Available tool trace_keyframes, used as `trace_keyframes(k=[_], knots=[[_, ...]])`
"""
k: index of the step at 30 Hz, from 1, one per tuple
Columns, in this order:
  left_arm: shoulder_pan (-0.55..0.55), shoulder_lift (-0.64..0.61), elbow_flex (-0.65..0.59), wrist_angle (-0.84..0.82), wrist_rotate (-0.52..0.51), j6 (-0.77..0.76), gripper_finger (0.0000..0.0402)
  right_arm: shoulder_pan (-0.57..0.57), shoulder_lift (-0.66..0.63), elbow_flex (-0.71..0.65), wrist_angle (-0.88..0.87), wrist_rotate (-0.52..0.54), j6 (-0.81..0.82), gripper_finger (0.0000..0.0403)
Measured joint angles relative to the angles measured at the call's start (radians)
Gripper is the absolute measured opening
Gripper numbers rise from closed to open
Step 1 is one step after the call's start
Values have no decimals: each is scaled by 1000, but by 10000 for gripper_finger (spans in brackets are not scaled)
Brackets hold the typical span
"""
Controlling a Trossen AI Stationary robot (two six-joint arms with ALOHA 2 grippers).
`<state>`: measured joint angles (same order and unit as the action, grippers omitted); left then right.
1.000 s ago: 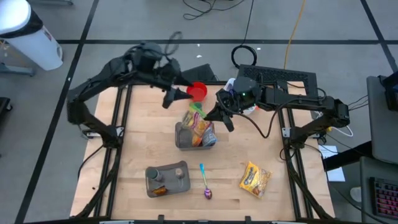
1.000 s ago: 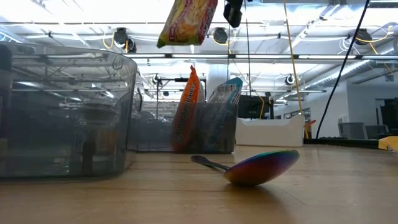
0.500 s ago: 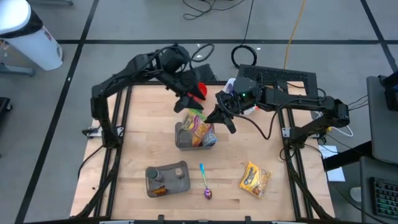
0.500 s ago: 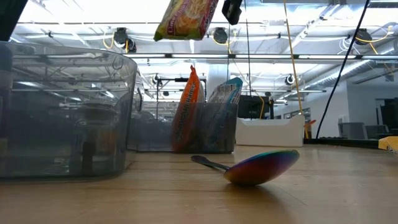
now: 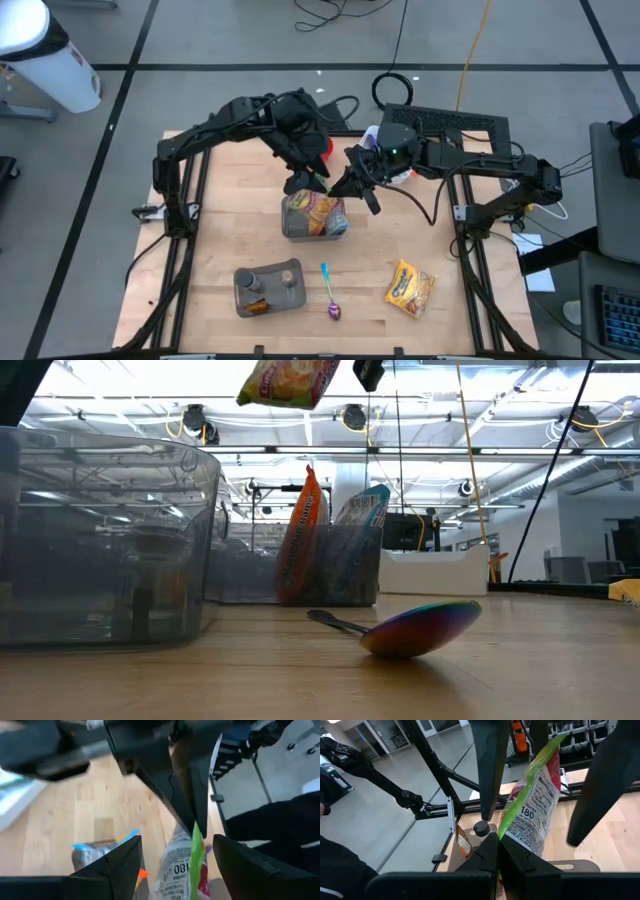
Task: Pick & Place Food Item
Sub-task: Put the green noodle pack into the top black bin
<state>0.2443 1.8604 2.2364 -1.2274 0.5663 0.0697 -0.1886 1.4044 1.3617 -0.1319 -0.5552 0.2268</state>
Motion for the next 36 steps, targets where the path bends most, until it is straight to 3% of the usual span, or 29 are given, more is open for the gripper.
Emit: trace_keyframes(k=[14, 27, 36], knots=[[2, 12, 0, -14, 0, -3, 250, 0, 0, 0, -9, 2, 0, 0], [6, 12, 0, -26, 2, 3, 133, 0, 0, 0, -10, 6, 0, 0], [6, 12, -1, -25, 2, 5, 94, 0, 0, 0, -24, 6, 0, 0]])
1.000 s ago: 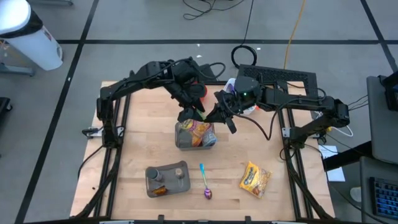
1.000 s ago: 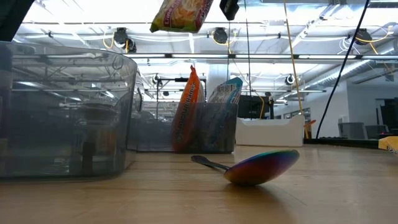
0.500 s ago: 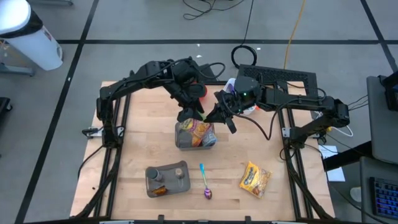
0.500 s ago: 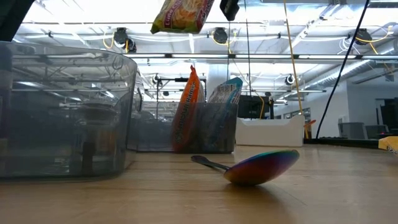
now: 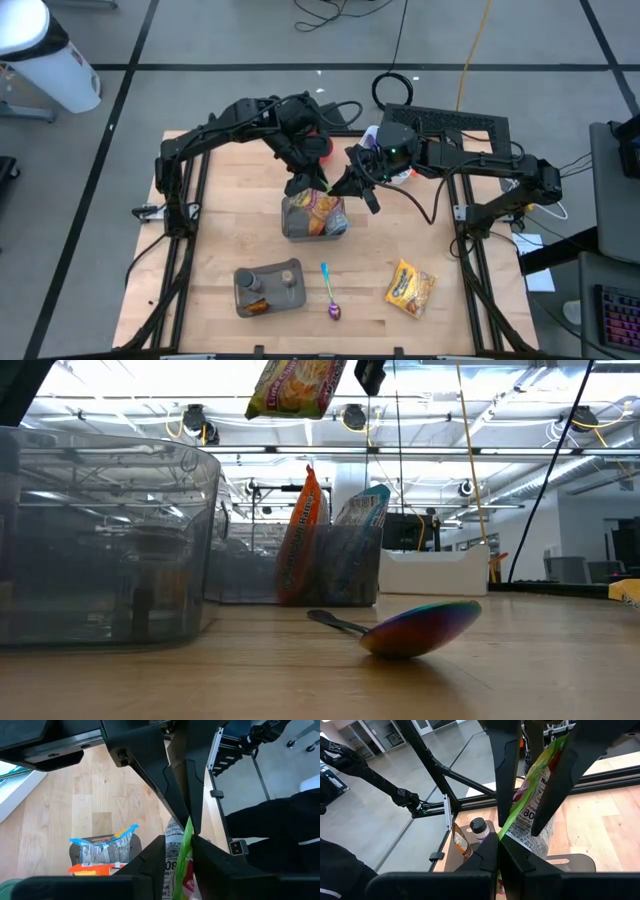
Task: Pick & Place Food Item
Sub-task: Put the green noodle pack into the top black bin
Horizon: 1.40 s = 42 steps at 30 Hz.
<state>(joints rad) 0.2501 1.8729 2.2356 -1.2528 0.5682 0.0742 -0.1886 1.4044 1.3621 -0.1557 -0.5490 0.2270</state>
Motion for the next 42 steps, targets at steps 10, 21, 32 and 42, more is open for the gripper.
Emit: trace_keyframes(k=[10, 21, 32, 42], knots=[[0, 0, 0, 1, -2, 37, 92, 0, 0, 0, -18, -3, 0, 0], [0, 0, 0, -16, 9, 28, 92, -1, 0, 0, -22, -4, 0, 0], [0, 0, 0, -32, 6, 26, 51, -1, 0, 0, -21, -4, 0, 0], [-4, 0, 0, -31, 8, 55, 5, -1, 0, 0, -22, -2, 0, 0]])
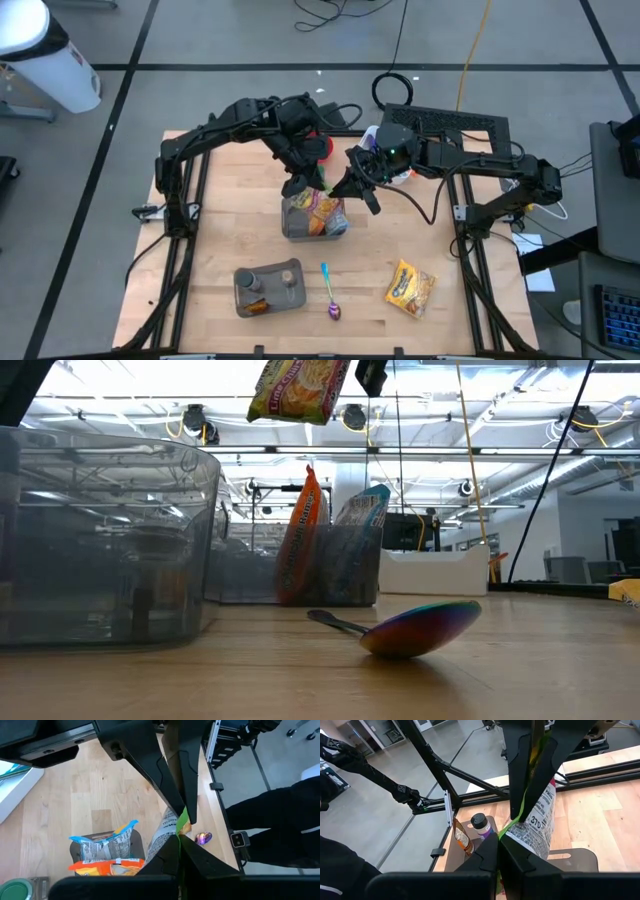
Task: Pick & Place Food Item
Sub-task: Put the green noodle pack into the top black bin
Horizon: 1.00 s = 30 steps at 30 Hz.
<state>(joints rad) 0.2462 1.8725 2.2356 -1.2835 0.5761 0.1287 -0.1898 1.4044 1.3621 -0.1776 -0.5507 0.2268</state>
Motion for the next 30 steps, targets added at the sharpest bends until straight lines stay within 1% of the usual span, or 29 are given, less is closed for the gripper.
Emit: trace_keyframes(k=[3, 6, 9, 15, 18, 21, 27, 30], knots=[[0, 0, 0, 0, -1, 0, 4, 0, 0, 0, 0, 2, 1, 3], [1, 0, 0, -2, -2, -1, 4, -3, 0, 0, 1, 23, 27, 22], [7, 0, 0, -16, -4, -2, 3, -19, 0, 0, 2, 23, 52, 53], [24, -8, 16, -79, -5, -2, 2, -70, -38, 0, 1, 26, 75, 132], [29, -30, 16, -87, -73, 2, 2, -101, -67, 0, -29, 40, 75, 163], [49, -75, 16, -88, -123, 8, 1, -136, -99, 0, -104, 106, 75, 184], [122, -194, 16, -74, -185, -45, 1, -172, -154, 0, -267, 357, 37, 202], [152, -263, 16, -78, -258, -102, 1, -172, -177, 0, -322, 453, -15, 203]])
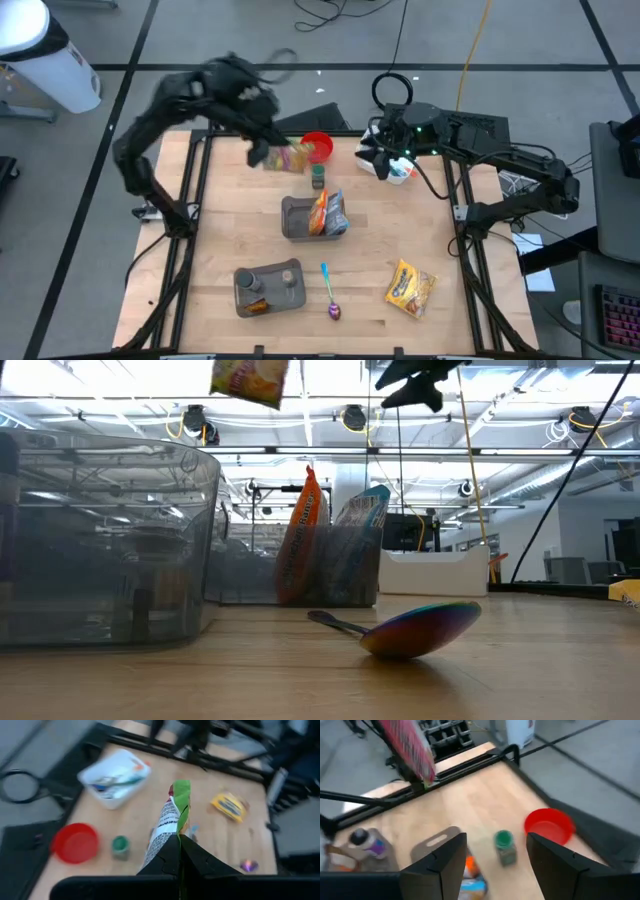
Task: Pick & Place Food Item
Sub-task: Put the green noodle pack into the top black bin
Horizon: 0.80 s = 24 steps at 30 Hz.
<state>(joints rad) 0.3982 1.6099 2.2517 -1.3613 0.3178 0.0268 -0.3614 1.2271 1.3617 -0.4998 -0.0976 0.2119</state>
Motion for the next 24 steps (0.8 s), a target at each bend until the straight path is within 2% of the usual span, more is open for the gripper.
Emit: trace_keyframes(k=[4, 8, 12, 16, 20, 24], knots=[[9, -92, -19, -12, -127, -108, 1, 0, -35, -2, -31, 23, -73, 200], [-41, -183, -80, -12, -275, -259, 1, 0, -92, -60, -31, 22, -109, 197], [-168, -251, -196, 30, -461, -433, 0, 0, -189, -182, -27, 20, -108, 199], [-331, -293, -357, 144, -664, -623, 0, 0, -312, -350, -13, 19, -94, 197], [-467, -300, -516, 277, -821, -798, 0, 4, -431, -511, 113, 12, -23, 193], [-547, -257, -642, 435, -946, -971, 0, 4, -515, -616, 242, -54, -14, 192]])
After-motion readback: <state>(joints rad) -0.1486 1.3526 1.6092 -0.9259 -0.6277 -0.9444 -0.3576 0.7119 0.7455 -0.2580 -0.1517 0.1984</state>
